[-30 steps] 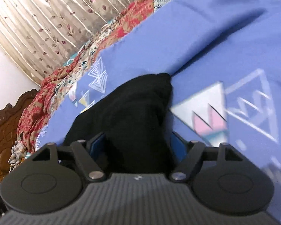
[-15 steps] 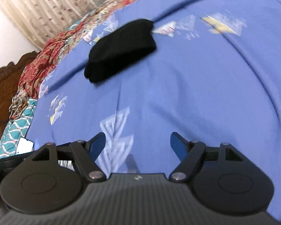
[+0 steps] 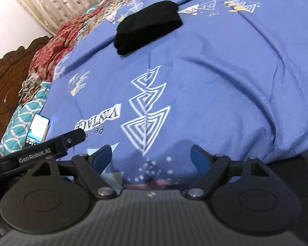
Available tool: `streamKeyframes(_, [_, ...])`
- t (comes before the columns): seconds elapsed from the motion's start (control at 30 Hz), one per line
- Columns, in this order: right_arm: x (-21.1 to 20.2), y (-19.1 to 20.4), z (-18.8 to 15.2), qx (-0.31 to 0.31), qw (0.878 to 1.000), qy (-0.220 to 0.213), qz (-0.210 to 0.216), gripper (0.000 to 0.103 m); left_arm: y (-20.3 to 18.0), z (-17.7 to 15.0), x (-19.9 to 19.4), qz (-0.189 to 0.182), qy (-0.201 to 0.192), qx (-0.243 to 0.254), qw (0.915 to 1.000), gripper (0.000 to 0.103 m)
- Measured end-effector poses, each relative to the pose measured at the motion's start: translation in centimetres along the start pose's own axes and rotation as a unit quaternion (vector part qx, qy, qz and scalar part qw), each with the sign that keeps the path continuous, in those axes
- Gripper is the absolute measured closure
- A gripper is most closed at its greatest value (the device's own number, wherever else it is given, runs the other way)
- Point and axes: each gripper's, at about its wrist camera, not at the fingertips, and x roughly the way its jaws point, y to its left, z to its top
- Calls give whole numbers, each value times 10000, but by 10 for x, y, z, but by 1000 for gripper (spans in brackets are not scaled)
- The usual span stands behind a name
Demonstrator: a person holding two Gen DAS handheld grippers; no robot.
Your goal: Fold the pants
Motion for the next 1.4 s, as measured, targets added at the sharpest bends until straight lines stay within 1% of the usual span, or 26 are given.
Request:
streamKeyframes(0.17, [-2,6,-3,-111,9999,-57,10,16,0,-3,-6,-55,-47,-37,10000,0])
streamKeyframes(0.27, [1,6,-2,-111,9999,-39,-12,16,0,-3,-4,-109,-6,-46,9999,0])
streamKeyframes(0.37, [3,3,-2,-70,10000,-41,-45,15,0,-4,2,-163,112,-62,9998,0])
streamKeyframes(0.5, [10,-1,1,48,10000,13,-82,15,0,-6,13,-141,334,-109,9993,0])
streamKeyframes(0.6, [15,-4,1,84,9998,60,-185,14,1,-9,23,-127,499,-105,9986,0])
streamKeyframes(0.7, [20,-6,2,100,9996,128,-214,14,0,-11,28,-100,597,-106,9981,0])
streamKeyframes(0.8, [20,-4,3,13,9996,91,-253,14,0,-11,31,-108,628,-97,9979,0])
streamKeyframes(0.9, [13,4,4,-201,9990,-167,-375,14,3,-8,28,-57,515,-124,9986,0])
streamKeyframes(1.03, [-1,14,5,-552,9952,-641,-489,12,4,-1,17,-33,124,-124,9998,0])
streamKeyframes(1.1, [-6,19,7,-716,9920,-828,-623,12,3,4,10,-54,-37,-39,10000,0])
streamKeyframes(1.17, [-12,24,14,-880,9894,-931,-681,12,3,10,1,-3,-259,32,9997,0])
streamKeyframes(1.23, [-19,28,25,-888,9898,-894,-664,12,2,16,-7,40,-441,72,9990,0])
streamKeyframes(1.27, [-21,30,28,-854,9901,-896,-660,11,2,19,-10,-2,-491,69,9988,0])
streamKeyframes(1.3, [-24,32,32,-830,9900,-929,-669,9,3,22,-14,-81,-505,46,9987,0])
streamKeyframes(1.33, [-27,34,34,-823,9894,-977,-690,6,3,25,-16,-203,-467,7,9987,0])
streamKeyframes(1.4, [-29,40,32,-850,9875,-1087,-767,5,5,27,-18,-434,-384,-70,9983,0])
